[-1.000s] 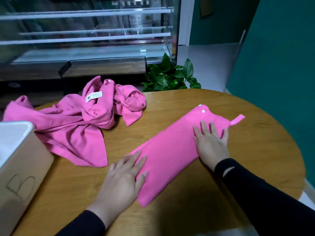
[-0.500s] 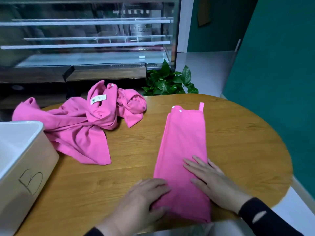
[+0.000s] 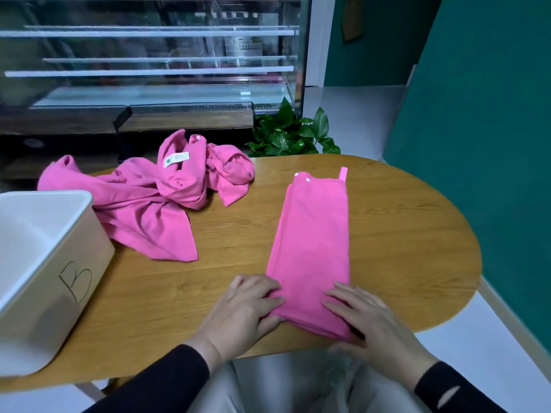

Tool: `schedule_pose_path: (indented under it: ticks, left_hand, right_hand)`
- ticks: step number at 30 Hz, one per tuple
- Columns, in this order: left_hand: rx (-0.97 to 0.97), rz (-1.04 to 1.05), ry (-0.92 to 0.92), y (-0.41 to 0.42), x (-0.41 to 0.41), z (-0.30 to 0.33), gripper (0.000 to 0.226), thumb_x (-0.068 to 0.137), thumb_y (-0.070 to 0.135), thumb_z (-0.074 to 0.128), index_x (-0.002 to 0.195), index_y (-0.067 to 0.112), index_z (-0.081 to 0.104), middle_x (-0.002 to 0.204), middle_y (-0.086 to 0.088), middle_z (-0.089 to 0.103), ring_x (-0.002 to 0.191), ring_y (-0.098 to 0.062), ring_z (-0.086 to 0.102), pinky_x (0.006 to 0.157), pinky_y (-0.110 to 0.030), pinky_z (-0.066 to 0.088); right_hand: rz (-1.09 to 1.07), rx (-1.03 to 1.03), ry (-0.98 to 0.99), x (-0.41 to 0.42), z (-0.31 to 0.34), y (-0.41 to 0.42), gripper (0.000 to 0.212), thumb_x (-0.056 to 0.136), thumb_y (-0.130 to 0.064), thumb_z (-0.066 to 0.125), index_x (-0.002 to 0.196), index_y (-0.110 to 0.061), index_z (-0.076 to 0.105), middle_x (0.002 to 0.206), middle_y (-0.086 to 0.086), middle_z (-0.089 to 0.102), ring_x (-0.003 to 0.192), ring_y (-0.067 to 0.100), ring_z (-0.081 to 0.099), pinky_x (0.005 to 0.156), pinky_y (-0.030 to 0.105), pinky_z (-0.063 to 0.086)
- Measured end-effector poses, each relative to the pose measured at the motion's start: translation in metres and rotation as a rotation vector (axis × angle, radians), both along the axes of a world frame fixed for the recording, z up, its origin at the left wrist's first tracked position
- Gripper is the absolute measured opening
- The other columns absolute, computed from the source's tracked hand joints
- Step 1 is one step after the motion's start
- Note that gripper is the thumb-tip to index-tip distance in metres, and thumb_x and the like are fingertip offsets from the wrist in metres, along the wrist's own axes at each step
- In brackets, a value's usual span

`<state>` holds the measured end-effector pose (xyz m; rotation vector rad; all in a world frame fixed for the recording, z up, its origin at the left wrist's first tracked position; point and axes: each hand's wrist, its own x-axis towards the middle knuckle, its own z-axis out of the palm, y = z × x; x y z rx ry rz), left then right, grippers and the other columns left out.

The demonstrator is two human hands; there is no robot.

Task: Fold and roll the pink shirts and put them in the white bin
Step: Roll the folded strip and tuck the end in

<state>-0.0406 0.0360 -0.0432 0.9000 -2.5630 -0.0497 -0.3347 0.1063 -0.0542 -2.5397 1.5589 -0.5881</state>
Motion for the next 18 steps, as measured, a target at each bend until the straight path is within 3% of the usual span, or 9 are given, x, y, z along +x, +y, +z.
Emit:
schedule_pose_path:
  ticks: [2, 5, 8, 11, 14, 18]
  left_hand:
    - [-0.035, -0.022, 0.000, 0.000, 0.000, -0.001, 0.028, 0.096, 0.043, 0.060, 0.113, 0.025, 0.072, 0.119, 0.009, 0.062, 0.116, -0.012, 0.055, 0.097, -0.030, 0.038]
    - [-0.081, -0.023, 0.046, 0.002, -0.003, -0.004, 0.026, 0.097, 0.040, 0.059, 0.104, 0.020, 0.074, 0.110, 0.007, 0.065, 0.109, -0.013, 0.058, 0.096, -0.029, 0.041]
    - [-0.092, -0.037, 0.081, 0.006, -0.011, -0.006, 0.029, 0.098, 0.041, 0.060, 0.098, 0.017, 0.075, 0.102, 0.006, 0.066, 0.101, -0.014, 0.061, 0.091, -0.032, 0.045]
    - [-0.004, -0.043, -0.006, 0.007, -0.016, -0.003, 0.043, 0.093, 0.056, 0.059, 0.113, 0.019, 0.072, 0.110, 0.006, 0.063, 0.104, -0.013, 0.059, 0.094, -0.031, 0.043]
    - [0.128, -0.012, -0.024, 0.006, -0.016, 0.000, 0.054, 0.090, 0.058, 0.059, 0.134, 0.028, 0.060, 0.125, 0.009, 0.057, 0.116, -0.008, 0.052, 0.102, -0.024, 0.032]
    - [0.143, -0.005, -0.022, 0.004, -0.018, 0.000, 0.045, 0.090, 0.040, 0.061, 0.134, 0.030, 0.060, 0.127, 0.011, 0.057, 0.119, -0.006, 0.050, 0.102, -0.027, 0.032]
  right_hand:
    - [0.016, 0.087, 0.018, -0.003, 0.005, 0.002, 0.072, 0.088, -0.079, 0.039, 0.148, -0.040, 0.045, 0.157, -0.026, 0.032, 0.150, -0.003, 0.018, 0.123, 0.027, 0.009]
    - [0.022, 0.191, -0.114, -0.009, 0.012, -0.006, 0.060, 0.091, -0.075, 0.035, 0.142, -0.045, 0.048, 0.153, -0.031, 0.035, 0.148, -0.008, 0.018, 0.124, 0.027, 0.007]
    - [0.050, 0.182, -0.111, -0.017, 0.011, -0.017, 0.040, 0.099, -0.051, 0.049, 0.139, -0.046, 0.051, 0.151, -0.035, 0.036, 0.148, -0.006, 0.021, 0.124, 0.034, 0.012]
    - [0.002, 0.188, -0.097, -0.022, 0.015, -0.028, 0.047, 0.099, -0.019, 0.061, 0.138, -0.043, 0.051, 0.153, -0.036, 0.032, 0.149, -0.006, 0.016, 0.125, 0.039, 0.012]
    - [-0.005, 0.220, -0.049, -0.022, 0.021, -0.034, 0.056, 0.092, -0.018, 0.060, 0.138, -0.046, 0.045, 0.156, -0.033, 0.028, 0.149, -0.009, 0.010, 0.127, 0.039, 0.007]
    - [0.013, 0.152, -0.070, -0.024, 0.012, -0.033, 0.049, 0.090, -0.021, 0.063, 0.134, -0.040, 0.055, 0.154, -0.027, 0.036, 0.150, -0.004, 0.018, 0.125, 0.034, 0.011]
